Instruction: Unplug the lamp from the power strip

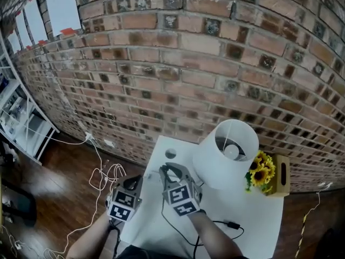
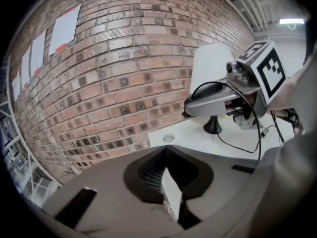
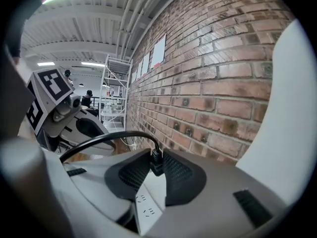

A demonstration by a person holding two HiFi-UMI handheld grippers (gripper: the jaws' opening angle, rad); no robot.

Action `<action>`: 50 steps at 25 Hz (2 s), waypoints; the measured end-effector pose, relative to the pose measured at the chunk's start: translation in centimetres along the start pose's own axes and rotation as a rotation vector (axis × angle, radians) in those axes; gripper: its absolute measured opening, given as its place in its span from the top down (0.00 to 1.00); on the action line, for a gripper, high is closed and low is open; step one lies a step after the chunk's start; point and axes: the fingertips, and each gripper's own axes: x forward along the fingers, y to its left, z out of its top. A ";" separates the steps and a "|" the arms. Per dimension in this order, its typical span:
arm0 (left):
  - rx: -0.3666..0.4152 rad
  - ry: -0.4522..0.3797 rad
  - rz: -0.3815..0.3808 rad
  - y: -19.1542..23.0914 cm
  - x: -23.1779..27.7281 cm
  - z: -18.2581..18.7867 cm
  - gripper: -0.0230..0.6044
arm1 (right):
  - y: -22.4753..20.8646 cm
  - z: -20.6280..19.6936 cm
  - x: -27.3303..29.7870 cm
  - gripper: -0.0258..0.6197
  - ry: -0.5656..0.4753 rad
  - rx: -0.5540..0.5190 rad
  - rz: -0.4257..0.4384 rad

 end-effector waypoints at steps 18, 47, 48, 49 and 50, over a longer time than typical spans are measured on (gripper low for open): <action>0.028 -0.064 -0.283 3.5 4.2 0.2 0.94 | -3.0 -0.5 3.9 0.83 0.172 0.005 -0.182; 0.003 0.060 -0.329 8.4 11.2 -4.4 0.94 | -9.0 -11.8 14.7 0.82 0.453 0.253 -0.185; 0.002 0.066 -0.326 8.4 11.3 -4.7 0.94 | -8.8 -12.3 14.8 0.82 0.466 0.262 -0.175; 0.002 0.069 -0.326 8.4 11.4 -4.6 0.94 | -8.8 -12.7 14.8 0.82 0.478 0.265 -0.169; 0.004 0.068 -0.327 8.4 11.4 -4.4 0.94 | -8.9 -13.1 14.7 0.82 0.489 0.258 -0.169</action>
